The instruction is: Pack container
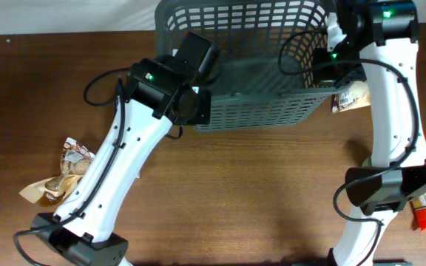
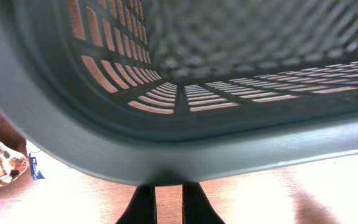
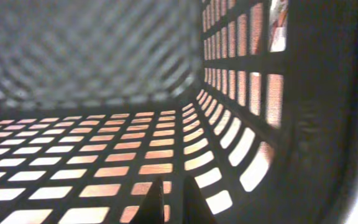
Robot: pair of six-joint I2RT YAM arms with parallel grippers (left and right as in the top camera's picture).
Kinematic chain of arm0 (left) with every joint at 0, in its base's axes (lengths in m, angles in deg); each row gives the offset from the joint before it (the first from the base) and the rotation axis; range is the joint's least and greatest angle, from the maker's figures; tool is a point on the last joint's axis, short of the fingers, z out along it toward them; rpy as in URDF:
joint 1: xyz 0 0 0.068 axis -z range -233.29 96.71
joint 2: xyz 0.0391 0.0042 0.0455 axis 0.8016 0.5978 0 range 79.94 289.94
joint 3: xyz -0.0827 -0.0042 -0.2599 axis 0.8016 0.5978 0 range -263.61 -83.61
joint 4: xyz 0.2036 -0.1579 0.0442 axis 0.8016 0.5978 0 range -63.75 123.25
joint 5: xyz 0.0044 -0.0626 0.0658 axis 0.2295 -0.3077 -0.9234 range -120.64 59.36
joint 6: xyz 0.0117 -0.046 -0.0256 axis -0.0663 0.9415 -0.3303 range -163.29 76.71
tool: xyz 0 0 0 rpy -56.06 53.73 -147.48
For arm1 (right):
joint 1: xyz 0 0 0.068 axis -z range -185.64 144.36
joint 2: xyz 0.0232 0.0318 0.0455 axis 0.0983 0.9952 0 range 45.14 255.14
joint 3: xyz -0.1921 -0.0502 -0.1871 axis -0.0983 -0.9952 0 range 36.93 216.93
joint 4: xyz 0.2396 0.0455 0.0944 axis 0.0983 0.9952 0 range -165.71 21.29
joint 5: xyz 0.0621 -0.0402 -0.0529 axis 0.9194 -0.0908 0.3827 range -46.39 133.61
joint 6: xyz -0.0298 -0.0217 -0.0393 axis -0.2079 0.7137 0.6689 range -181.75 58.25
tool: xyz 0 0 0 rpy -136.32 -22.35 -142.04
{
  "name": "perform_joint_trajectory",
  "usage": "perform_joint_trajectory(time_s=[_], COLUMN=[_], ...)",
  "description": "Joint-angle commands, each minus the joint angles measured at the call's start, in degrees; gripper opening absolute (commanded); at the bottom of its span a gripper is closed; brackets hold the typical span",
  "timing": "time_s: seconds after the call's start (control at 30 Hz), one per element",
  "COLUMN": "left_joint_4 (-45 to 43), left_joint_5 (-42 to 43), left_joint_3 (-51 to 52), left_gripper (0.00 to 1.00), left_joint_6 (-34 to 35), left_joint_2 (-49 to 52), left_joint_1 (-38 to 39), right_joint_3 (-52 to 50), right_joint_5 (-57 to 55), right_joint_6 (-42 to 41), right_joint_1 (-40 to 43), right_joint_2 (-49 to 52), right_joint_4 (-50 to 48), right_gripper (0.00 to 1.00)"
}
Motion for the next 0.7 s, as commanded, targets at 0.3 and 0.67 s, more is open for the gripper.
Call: perform_joint_trajectory(time_s=[0.3,0.67], left_joint_4=[2.47,0.20], left_joint_5=[-0.85,-1.11], left_joint_3=[-0.42,-0.46], left_gripper=[0.02,0.02], left_joint_6=[-1.40,-2.71], left_joint_2=[0.61,-0.66], left_joint_1=[-0.61,-0.63], right_joint_3=[0.37,2.71], right_joint_5=[-0.11,-0.04], right_joint_6=[-0.07,-0.50], right_joint_1=[-2.86,-2.86], right_joint_2=[0.35,-0.92], right_joint_4=[-0.42,0.33], right_gripper=[0.04,0.04])
